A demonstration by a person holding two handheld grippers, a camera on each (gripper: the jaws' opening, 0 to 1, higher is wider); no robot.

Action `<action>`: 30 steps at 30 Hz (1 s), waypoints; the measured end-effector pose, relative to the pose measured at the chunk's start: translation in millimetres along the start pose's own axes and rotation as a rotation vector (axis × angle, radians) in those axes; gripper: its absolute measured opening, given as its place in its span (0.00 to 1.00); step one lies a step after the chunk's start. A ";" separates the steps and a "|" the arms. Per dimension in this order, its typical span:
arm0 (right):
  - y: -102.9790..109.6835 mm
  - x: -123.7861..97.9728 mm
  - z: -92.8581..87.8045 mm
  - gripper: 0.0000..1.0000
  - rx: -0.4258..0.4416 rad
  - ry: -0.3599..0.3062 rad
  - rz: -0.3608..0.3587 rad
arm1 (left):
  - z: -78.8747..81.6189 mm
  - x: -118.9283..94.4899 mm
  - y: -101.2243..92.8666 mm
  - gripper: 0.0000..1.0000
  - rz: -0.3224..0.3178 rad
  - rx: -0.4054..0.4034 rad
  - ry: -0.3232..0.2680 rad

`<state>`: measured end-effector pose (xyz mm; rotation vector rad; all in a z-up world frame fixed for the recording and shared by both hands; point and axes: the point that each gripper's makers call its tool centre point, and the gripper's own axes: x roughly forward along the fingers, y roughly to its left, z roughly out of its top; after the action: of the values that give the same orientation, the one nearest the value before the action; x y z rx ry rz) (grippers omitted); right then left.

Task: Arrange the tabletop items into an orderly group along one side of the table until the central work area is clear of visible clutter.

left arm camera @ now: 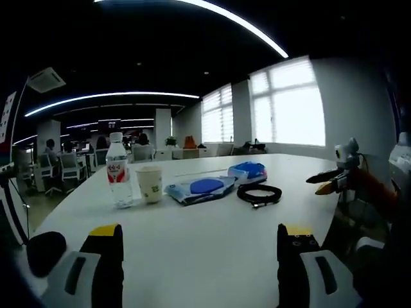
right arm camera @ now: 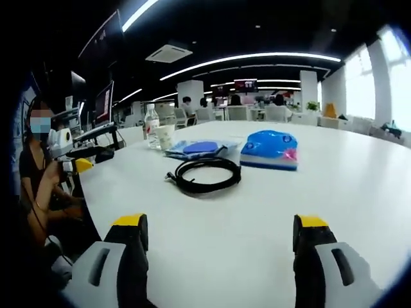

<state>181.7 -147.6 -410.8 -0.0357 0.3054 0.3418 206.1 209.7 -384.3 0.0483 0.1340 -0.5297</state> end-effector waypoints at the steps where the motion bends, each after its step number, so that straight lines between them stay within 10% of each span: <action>1: -2.7 -0.9 0.2 0.92 -0.017 0.005 -0.020 | 0.9 -0.4 3.4 1.00 0.020 -0.014 -0.011; 30: -5.2 -2.8 0.1 0.95 -0.036 0.023 -0.062 | -7.9 -9.0 18.3 1.00 0.119 0.035 0.049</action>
<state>181.0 -153.5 -410.0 -0.0839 0.3207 0.2851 206.7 230.6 -390.7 0.1029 0.1688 -0.4119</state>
